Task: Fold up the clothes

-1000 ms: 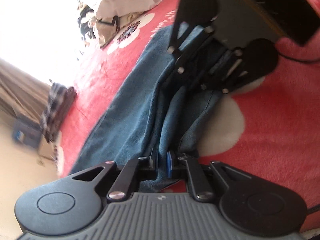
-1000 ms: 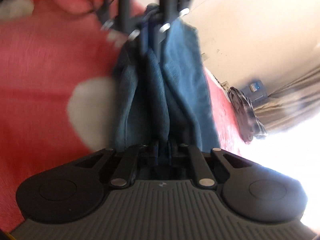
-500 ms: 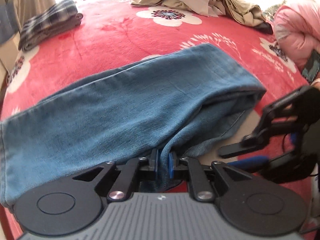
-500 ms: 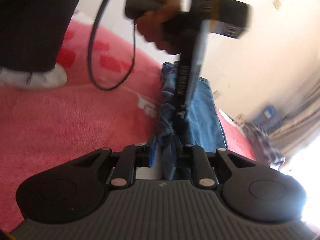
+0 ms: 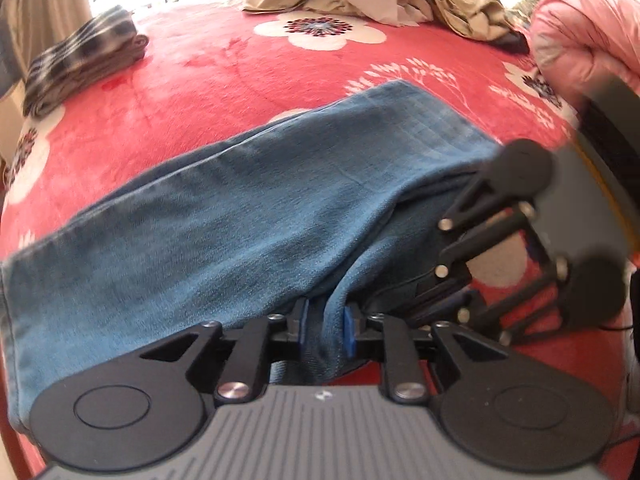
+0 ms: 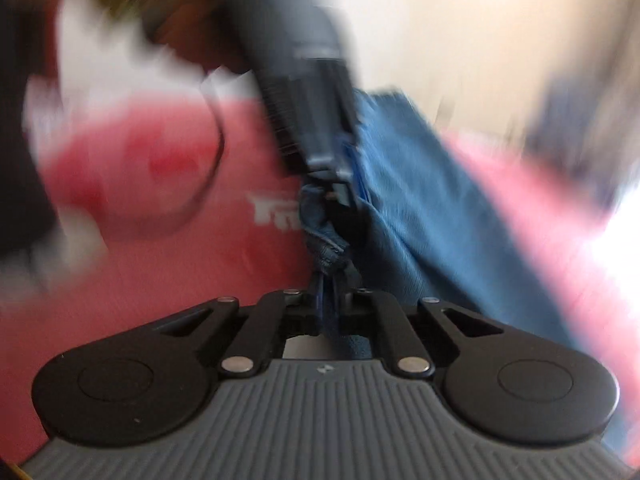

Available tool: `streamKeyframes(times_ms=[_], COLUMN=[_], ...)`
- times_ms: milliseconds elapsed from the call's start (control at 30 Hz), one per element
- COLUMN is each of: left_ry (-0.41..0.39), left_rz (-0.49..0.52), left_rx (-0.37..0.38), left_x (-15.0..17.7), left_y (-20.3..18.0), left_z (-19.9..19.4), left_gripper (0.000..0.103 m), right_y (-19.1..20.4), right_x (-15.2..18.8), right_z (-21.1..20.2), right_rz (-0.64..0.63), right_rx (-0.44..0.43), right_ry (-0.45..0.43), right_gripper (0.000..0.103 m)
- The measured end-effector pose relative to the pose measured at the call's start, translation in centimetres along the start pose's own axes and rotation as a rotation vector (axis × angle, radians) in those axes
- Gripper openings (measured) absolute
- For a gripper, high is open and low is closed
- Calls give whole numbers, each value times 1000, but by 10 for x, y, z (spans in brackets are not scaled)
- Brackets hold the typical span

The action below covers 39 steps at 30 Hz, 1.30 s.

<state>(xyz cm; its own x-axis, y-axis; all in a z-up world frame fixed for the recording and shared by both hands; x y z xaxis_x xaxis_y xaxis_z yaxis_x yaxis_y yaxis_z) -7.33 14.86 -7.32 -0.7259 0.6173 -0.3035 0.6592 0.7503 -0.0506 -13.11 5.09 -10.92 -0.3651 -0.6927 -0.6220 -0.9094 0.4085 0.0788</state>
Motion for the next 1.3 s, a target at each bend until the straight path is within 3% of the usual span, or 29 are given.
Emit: streamKeyframes(times_ms=[67, 200, 600, 800, 867, 967, 1067, 1167, 1233, 1300], left_ry=[3, 14, 14, 10, 3, -2, -18, -42, -55, -63], left_rz=[17, 64, 36, 79, 122, 275, 576, 840, 904, 885], left_rx=[-5, -52, -46, -74, -107, -223, -437, -639, -707, -722], left_x=[0, 0, 0, 2, 3, 9, 28, 53, 62, 63], left_y=[-2, -10, -5, -11, -17, -37, -74, -100, -107, -108], left_z=[0, 6, 7, 7, 7, 12, 23, 42, 50, 53], left_gripper=[25, 27, 24, 23, 24, 25, 24, 17, 14, 14], right_y=[-25, -68, -35, -47, -56, -52, -42, -30, -22, -14], right_x=[-8, 11, 9, 3, 6, 9, 10, 10, 9, 8], right_z=[-5, 28, -41, -5, -9, -9, -12, -33, -47, -60], right_rz=[239, 683, 231, 247, 347, 347, 299, 193, 123, 55], right_rx=[-198, -569, -87, -16, -32, 22, 86, 124, 150, 175], right_ry=[16, 102, -53, -1, -26, -35, -38, -68, -88, -106], right_gripper=[1, 0, 6, 4, 0, 1, 6, 9, 9, 9])
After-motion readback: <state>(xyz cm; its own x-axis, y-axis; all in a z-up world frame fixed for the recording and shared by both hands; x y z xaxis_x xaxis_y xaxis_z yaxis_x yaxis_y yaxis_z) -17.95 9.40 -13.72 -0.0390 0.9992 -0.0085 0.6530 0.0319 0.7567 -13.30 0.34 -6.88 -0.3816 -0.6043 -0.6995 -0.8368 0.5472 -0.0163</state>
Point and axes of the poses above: each gripper's, at about its wrist camera, not at the fingertips, and z roughly the way its jaws point, y to its left, x to its underside, the point moved 3 cm from there along z, roughly the way its jaws point, and after that the axes turned 12 degrees about y, right-handed, at the moved point
